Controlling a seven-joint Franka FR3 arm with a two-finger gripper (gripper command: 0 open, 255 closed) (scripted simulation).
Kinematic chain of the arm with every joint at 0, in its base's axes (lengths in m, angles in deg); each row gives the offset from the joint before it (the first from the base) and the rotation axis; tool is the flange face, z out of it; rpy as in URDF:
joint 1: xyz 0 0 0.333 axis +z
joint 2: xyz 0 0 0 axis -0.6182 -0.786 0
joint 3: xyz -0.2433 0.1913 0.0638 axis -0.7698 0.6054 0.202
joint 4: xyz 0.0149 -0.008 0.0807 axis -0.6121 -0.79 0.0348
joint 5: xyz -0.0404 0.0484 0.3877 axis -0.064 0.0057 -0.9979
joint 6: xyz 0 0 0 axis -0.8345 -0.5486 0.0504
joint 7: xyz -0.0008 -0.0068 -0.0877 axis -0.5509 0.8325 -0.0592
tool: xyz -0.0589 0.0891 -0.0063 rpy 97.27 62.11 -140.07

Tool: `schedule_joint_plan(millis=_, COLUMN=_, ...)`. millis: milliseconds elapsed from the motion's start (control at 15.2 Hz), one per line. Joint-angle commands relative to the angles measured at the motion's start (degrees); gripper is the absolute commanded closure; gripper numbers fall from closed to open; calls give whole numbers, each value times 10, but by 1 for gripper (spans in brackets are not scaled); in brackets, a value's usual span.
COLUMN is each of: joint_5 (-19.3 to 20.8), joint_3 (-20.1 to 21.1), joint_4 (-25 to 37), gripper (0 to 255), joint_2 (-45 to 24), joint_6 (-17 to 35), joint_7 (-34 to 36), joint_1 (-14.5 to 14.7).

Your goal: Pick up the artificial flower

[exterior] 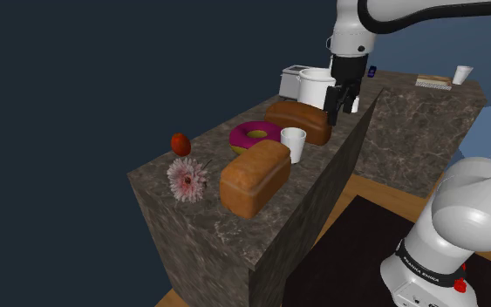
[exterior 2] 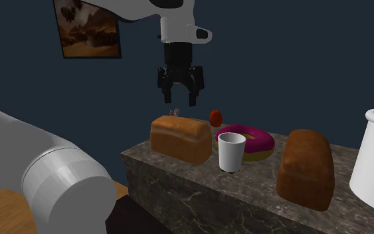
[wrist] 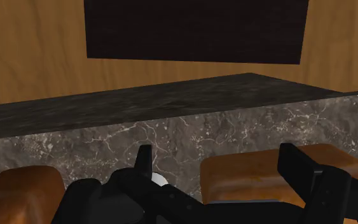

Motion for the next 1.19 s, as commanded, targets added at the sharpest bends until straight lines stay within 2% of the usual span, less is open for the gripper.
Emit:
schedule_joint_plan(millis=0, joint_5=0, joint_3=0, joint_4=0, gripper=0, joint_2=0, joint_6=0, joint_7=0, joint_1=0)
schedule_joint_plan(millis=594, joint_5=-59, joint_3=104, joint_4=60, gripper=0, joint_2=-157, joint_6=68, joint_7=202, joint_1=-6)
schedule_joint_plan(millis=1122, joint_5=-59, joint_3=169, joint_4=174, gripper=0, joint_2=-337, joint_6=112, joint_7=377, joint_1=-14)
